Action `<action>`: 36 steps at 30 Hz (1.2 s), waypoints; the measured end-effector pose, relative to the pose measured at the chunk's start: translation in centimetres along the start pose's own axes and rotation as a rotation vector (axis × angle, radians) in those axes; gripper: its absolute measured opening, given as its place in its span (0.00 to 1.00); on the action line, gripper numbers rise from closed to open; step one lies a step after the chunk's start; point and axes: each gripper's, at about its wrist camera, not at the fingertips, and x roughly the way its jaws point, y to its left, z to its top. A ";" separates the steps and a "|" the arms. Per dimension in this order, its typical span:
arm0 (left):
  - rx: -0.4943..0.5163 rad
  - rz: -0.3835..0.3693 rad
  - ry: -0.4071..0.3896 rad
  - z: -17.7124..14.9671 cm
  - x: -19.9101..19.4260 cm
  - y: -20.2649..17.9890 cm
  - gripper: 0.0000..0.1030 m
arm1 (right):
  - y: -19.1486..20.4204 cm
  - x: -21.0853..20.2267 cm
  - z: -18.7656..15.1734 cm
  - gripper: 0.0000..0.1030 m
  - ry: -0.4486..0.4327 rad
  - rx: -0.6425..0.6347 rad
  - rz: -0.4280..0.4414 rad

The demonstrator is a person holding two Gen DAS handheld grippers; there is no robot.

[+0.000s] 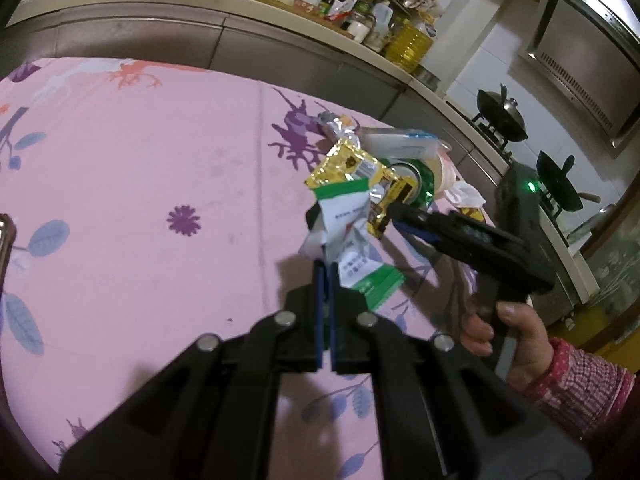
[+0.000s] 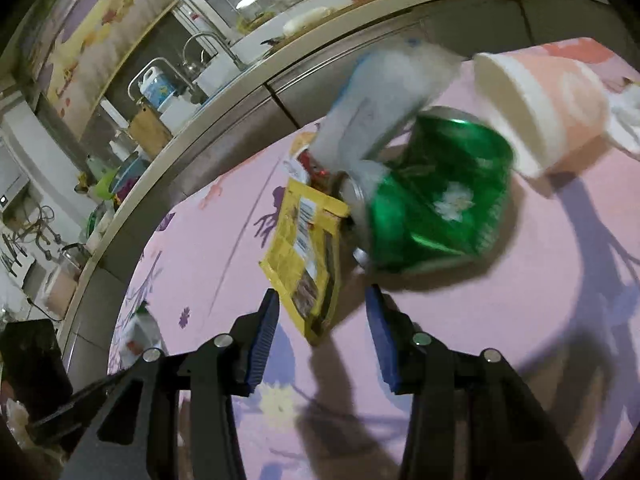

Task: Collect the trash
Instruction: 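Grasp the yellow packet with the right tool while the left holds its packet, then lift both held packets up from the table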

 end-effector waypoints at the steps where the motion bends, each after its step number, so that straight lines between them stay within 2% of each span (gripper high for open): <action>1: 0.004 0.002 0.001 0.0 0.0 -0.2 0.01 | 0.3 0.3 0.0 0.19 0.013 -0.007 0.017; 3: 0.011 0.008 0.000 0.1 0.0 -0.5 0.01 | 1.5 0.9 -0.2 0.01 0.035 -0.047 0.024; 4: 0.012 0.009 0.000 0.0 0.0 -0.7 0.01 | 2.0 0.7 -0.6 0.00 0.038 -0.070 0.025; 9: 0.024 -0.004 -0.004 0.0 -0.1 -1.8 0.01 | 2.2 -3.1 -2.7 0.00 0.004 -0.073 0.044; 14: 0.076 -0.042 0.012 -0.1 0.5 -5.0 0.01 | -0.4 -10.4 -6.1 0.00 -0.048 0.001 0.086; 18: 0.145 -0.090 0.043 -0.2 2.1 -9.0 0.01 | -3.5 -16.5 -8.3 0.00 -0.127 0.075 0.054; 24: 0.266 -0.166 0.118 -0.4 6.3 -16.4 0.01 | -8.5 -22.8 -10.0 0.00 -0.250 0.186 -0.020; 31: 0.383 -0.239 0.179 -0.7 10.6 -24.7 0.01 | -13.1 -28.1 -11.0 0.00 -0.369 0.267 -0.075; 36: 0.461 -0.256 0.203 -1.4 13.1 -29.8 0.01 | -15.8 -30.6 -11.8 0.00 -0.422 0.325 -0.102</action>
